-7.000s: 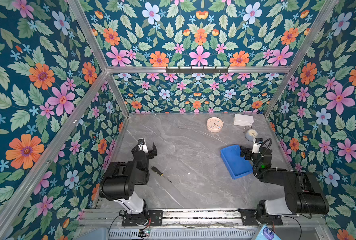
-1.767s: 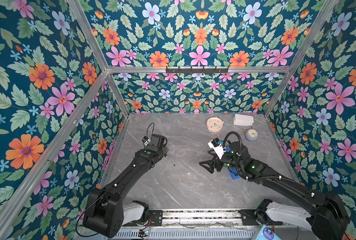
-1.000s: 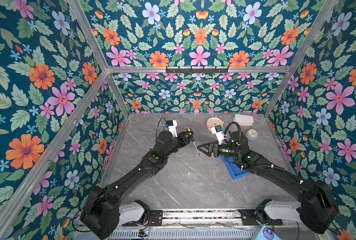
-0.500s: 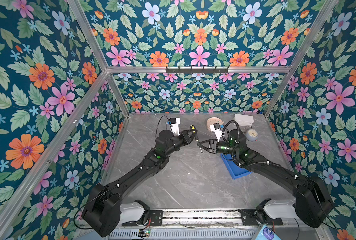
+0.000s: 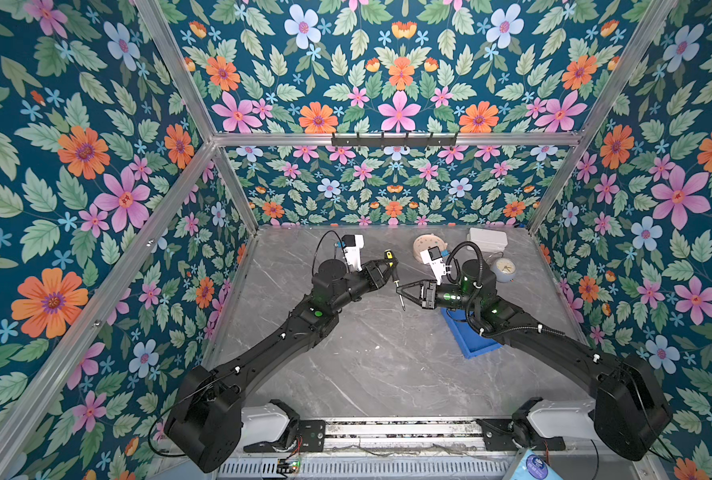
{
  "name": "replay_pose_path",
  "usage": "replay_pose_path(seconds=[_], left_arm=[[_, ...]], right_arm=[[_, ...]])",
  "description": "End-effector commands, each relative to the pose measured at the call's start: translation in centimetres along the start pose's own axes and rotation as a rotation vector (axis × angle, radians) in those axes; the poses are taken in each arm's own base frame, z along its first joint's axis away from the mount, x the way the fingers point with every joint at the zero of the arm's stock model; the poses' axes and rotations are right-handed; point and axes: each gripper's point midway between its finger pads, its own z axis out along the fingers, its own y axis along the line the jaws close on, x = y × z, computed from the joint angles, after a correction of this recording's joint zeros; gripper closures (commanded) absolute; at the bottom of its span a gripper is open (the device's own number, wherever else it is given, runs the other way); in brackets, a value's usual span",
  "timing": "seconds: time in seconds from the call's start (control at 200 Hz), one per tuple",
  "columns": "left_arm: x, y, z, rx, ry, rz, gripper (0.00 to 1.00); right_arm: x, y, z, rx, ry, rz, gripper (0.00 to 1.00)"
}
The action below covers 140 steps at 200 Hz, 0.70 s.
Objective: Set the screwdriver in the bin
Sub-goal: 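Bring the screwdriver toward the right gripper and grasp its shaft with the right gripper, then open the left gripper and carry the screwdriver over the blue bin with the right gripper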
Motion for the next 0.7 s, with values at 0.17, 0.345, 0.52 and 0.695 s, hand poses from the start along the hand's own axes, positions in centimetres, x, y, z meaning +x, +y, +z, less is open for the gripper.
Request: replay_pose_path(seconds=[0.17,0.345,0.52,0.695], left_arm=[[-0.8,-1.1,0.1,0.035,-0.021,0.045,0.42],[-1.4,-1.7,-0.4,0.031,-0.046,0.100,0.10],[-1.7,-1.8,-1.0,0.002,-0.060,0.226,0.00],[-0.9,-2.8,-1.2,0.008,-0.034,0.426,0.00]], right_arm=[[-0.7,-0.5,-0.9,0.033,-0.041,0.005,1.00],[-1.3,-2.2,-2.6,0.098,-0.079,-0.001,1.00],[-1.2,-5.0,-5.3,0.263,-0.091,-0.036,1.00],[0.6,-8.8,-9.2,0.547,-0.017,-0.167,1.00]])
